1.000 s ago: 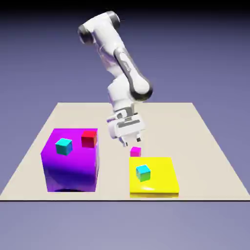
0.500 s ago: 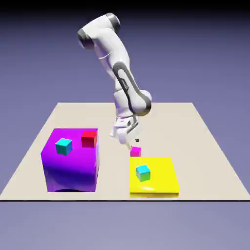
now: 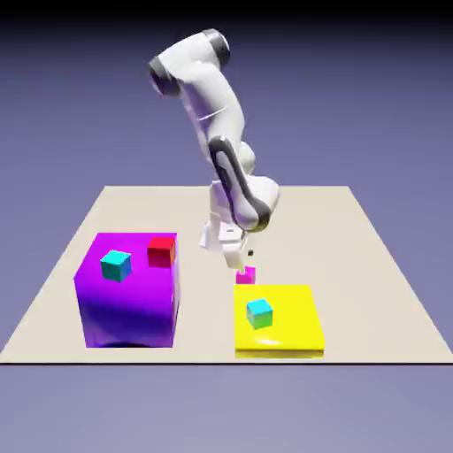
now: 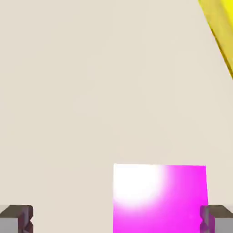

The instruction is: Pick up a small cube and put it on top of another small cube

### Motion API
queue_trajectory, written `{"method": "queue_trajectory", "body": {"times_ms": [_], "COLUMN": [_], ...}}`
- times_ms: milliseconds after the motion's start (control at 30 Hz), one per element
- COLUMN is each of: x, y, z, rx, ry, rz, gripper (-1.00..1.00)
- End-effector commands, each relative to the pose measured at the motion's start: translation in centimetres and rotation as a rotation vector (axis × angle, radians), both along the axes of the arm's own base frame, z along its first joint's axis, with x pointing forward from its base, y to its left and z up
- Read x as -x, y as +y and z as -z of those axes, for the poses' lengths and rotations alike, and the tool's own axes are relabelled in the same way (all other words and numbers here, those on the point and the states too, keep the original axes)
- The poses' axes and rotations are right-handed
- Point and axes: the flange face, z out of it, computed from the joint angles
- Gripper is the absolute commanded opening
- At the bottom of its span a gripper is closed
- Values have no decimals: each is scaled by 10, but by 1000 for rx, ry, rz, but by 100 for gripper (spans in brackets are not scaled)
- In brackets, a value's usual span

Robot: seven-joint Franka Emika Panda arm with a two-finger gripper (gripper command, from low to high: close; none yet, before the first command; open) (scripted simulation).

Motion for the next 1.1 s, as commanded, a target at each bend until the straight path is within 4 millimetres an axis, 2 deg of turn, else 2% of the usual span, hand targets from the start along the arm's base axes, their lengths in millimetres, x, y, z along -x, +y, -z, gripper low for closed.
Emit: {"method": "queue_trajectory", "body": {"times_ms": [0, 333, 667, 700, 1067], "x": [1, -1, -16, -16, 0], "y": [0, 1, -1, -1, 1], "z": [3, 24, 34, 34, 22], "rx": [0, 10, 32, 32, 9], "ry": [4, -8, -94, -94, -4], "rz": [0, 7, 16, 16, 6], "gripper": [0, 0, 0, -100, -100]}}
